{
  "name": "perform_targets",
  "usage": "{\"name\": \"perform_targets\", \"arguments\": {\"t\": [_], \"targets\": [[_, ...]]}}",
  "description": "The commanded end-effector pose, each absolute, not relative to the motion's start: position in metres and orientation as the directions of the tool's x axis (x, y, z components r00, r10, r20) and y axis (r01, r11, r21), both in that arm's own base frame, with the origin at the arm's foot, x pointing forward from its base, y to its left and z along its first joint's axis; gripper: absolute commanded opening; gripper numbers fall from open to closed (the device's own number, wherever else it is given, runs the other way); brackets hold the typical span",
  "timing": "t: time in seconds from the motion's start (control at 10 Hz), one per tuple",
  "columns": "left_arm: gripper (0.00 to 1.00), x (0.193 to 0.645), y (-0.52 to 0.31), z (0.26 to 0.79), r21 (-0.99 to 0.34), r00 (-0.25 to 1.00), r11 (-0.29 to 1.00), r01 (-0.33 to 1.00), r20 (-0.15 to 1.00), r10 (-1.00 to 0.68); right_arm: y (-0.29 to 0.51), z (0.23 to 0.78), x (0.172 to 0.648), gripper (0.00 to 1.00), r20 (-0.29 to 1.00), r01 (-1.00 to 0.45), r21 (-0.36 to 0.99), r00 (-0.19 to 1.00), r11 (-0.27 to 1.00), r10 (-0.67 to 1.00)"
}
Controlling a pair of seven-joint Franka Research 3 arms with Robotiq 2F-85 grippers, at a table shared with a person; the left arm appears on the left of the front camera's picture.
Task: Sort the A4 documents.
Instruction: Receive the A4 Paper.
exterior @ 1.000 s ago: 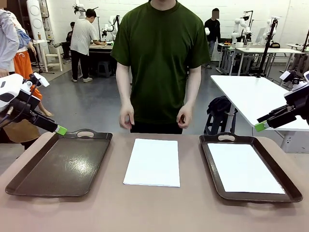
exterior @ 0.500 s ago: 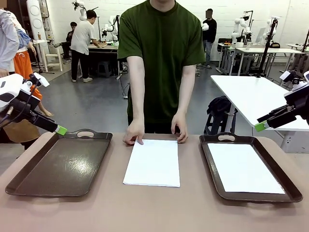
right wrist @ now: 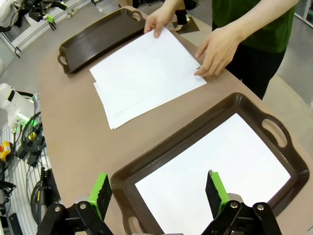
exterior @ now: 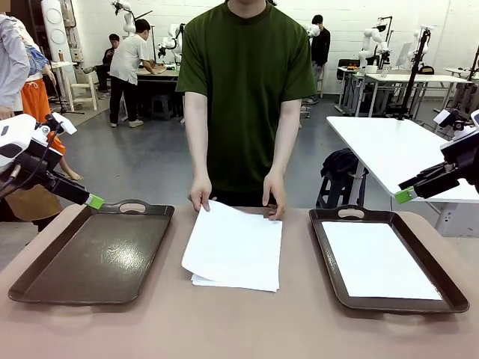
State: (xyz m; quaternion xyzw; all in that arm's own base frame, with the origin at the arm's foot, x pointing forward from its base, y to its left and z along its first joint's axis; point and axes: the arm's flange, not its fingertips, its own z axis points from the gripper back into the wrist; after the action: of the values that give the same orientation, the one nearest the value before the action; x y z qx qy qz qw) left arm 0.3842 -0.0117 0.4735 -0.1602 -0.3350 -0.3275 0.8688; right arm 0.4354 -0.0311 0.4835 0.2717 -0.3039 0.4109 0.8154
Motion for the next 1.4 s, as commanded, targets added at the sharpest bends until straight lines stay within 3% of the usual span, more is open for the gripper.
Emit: {"name": "perform_targets", "arguments": {"t": [0.0, 1.3], "targets": [[1.0, 0.3858, -0.0088, 0.4714, -0.056, 0.55, 0.73, 0.681, 0.696, -0.46, -0.0299, 0.4823, 0.4356, 1.0, 0.722, -0.836, 0.181, 0.471, 0.518, 0.507], [1.0, 0.3858, -0.0088, 0.4714, -0.056, 0.55, 0.73, 0.681, 0.696, -0.46, -0.0299, 0.4823, 0.4356, 1.0, 0.722, -0.836, 0.181, 0.471, 0.518, 0.507]]}}
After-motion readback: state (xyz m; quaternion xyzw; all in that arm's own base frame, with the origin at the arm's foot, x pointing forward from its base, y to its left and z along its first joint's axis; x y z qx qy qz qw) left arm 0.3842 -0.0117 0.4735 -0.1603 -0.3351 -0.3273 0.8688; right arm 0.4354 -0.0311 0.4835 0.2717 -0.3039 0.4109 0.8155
